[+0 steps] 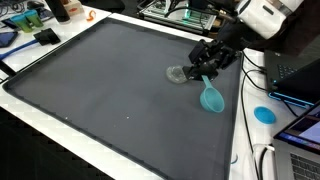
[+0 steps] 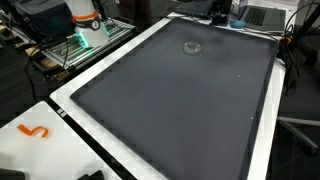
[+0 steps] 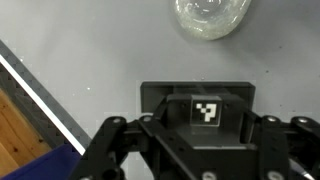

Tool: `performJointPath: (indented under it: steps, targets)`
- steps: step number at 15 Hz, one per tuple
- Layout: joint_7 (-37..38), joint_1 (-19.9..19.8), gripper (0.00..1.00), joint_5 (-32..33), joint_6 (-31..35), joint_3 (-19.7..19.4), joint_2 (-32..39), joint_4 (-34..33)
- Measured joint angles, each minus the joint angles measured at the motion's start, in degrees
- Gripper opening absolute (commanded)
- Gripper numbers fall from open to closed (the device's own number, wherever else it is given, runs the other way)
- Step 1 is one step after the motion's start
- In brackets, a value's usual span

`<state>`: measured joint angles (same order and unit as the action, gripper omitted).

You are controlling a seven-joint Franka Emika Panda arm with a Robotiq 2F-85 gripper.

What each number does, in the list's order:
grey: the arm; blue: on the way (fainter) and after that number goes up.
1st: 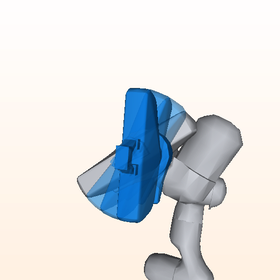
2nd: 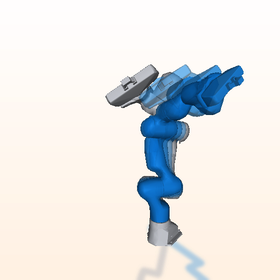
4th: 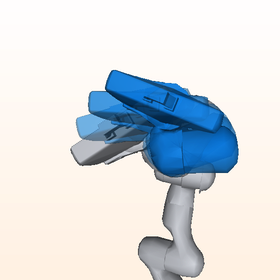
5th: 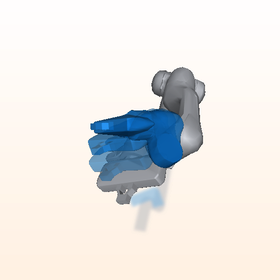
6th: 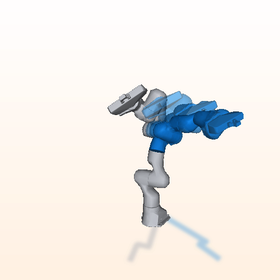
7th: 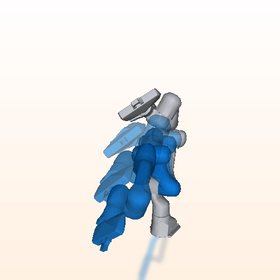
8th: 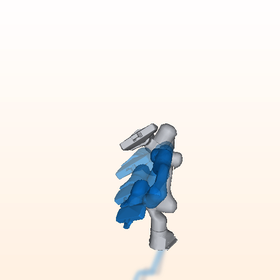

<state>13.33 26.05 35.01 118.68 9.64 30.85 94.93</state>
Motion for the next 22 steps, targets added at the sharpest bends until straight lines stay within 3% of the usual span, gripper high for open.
performJointPath:
  steps: [10,22]
  targets:
    - [-4.5,-3.0,0.31,-7.0,0.0,-1.0,1.2,-4.1]
    - [-13.9,-11.5,0.31,-22.7,2.2,-1.0,0.9,-5.5]
